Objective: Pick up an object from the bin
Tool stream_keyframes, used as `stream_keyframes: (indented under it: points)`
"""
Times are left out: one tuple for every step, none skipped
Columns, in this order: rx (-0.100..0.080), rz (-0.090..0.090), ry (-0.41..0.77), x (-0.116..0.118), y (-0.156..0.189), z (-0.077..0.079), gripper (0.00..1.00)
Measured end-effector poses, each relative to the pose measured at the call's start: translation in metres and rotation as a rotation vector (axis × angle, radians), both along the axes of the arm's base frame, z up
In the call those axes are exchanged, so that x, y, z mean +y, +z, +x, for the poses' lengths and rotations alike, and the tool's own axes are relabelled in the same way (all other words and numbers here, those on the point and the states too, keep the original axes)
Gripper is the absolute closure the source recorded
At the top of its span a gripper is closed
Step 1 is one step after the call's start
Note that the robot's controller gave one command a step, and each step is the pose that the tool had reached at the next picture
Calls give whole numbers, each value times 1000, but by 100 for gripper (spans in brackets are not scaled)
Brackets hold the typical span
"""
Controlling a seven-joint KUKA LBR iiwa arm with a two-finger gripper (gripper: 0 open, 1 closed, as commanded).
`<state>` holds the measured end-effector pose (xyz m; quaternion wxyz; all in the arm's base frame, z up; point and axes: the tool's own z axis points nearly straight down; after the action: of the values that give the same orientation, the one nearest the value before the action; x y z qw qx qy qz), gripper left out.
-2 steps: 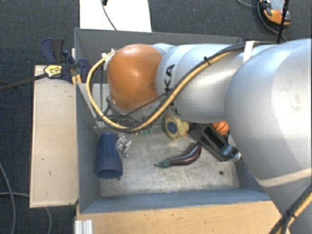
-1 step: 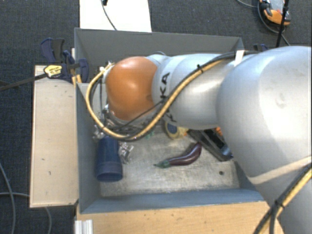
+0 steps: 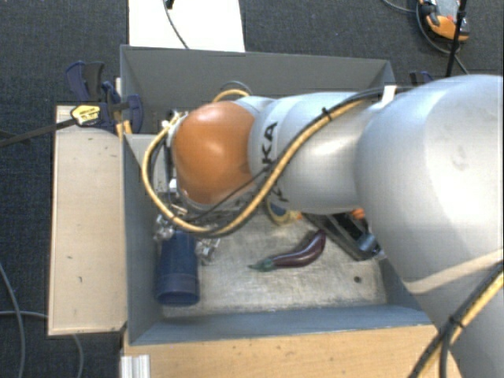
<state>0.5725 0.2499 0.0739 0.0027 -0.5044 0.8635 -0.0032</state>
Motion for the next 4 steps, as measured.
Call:
stream_keyframes:
  points:
    - [0, 0, -1, 0, 0, 0, 100]
    - [0, 0, -1, 0, 0, 0, 100]
    - [3, 2, -2, 0, 3, -1, 100]
    - [8, 3, -3, 1, 15, -3, 100]
